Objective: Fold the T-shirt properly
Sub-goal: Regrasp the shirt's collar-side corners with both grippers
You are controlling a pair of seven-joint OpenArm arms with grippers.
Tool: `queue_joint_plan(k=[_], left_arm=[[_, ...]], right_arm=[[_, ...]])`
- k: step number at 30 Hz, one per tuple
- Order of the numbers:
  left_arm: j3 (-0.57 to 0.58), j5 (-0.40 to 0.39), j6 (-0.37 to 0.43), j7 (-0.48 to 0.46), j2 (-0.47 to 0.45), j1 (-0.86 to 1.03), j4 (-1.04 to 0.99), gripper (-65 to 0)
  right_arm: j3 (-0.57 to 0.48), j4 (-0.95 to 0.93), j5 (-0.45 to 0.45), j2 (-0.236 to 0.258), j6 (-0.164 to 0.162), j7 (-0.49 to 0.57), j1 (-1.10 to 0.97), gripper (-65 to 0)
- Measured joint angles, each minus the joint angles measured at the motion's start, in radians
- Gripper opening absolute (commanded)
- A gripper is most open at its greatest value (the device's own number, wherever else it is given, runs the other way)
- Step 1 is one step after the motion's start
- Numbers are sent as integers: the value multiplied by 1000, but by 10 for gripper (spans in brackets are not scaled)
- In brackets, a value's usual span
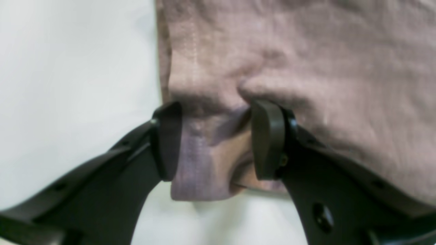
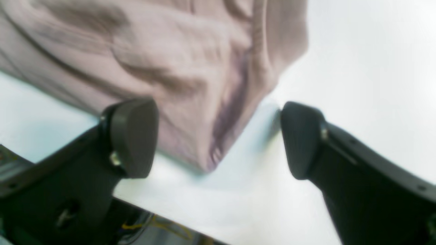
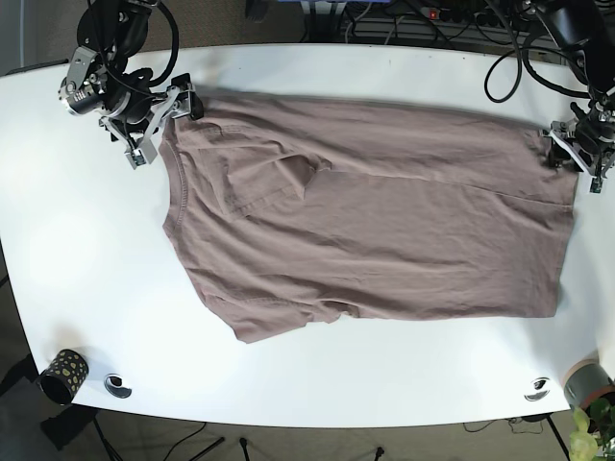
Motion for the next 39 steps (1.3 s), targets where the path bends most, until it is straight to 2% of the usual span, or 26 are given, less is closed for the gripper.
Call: queue_joint_plan(k=[2, 6, 9, 10, 11, 18, 23, 25, 27, 32, 33, 34, 35, 37, 39], left_arm=[[1, -7, -2, -6, -13, -2, -21, -396], [1, -18, -2, -22, -27, 0, -46, -558], [1, -8, -2, -21, -28, 2, -46, -593], [1, -10, -2, -21, -28, 2, -46, -593], [1, -10, -2, -21, -28, 9, -43, -593], [-1, -11, -2, 9, -25, 143, 87, -593], [-3, -1, -2, 146, -20, 176, 168, -593], [-18, -4, -3, 158, -16, 198, 187, -585], [-47, -9, -3, 161, -9, 224, 209, -547], [-92, 19, -2, 180, 28, 243, 241, -349], [-92, 18, -2, 180, 29, 239, 249, -326], [-92, 14, -2, 180, 31, 237, 254, -304], [-92, 7, -2, 185, 31, 234, 263, -307], [-93, 1, -2, 222, 29, 229, 279, -315], [-93, 5, -2, 260, 28, 229, 293, -317]], right_arm=[[-1, -6, 1, -1, 0, 17, 1, -293], [0, -33, 16, -2, 0, 39, 0, -465], [-1, -40, 15, -3, 0, 44, 0, -607], [-1, -43, 16, -3, 0, 44, -1, -642], [-1, -43, 15, -3, 0, 45, -3, -650], [1, -2, 32, 0, 0, 30, -45, -650], [2, 51, 79, 5, 0, 26, -111, -650], [2, 61, 82, 8, 0, 27, -128, -650], [2, 84, 97, 26, 0, 27, -152, -650], [7, 101, 94, 39, 0, 29, -184, -650], [11, 101, 94, 38, 0, 27, -187, -650], [21, 101, 95, 37, 0, 27, -188, -614], [42, 101, 95, 35, 1, 27, -187, -525], [73, 103, 92, 39, -2, 26, -187, -423], [94, 104, 81, 42, 0, 26, -183, -295]])
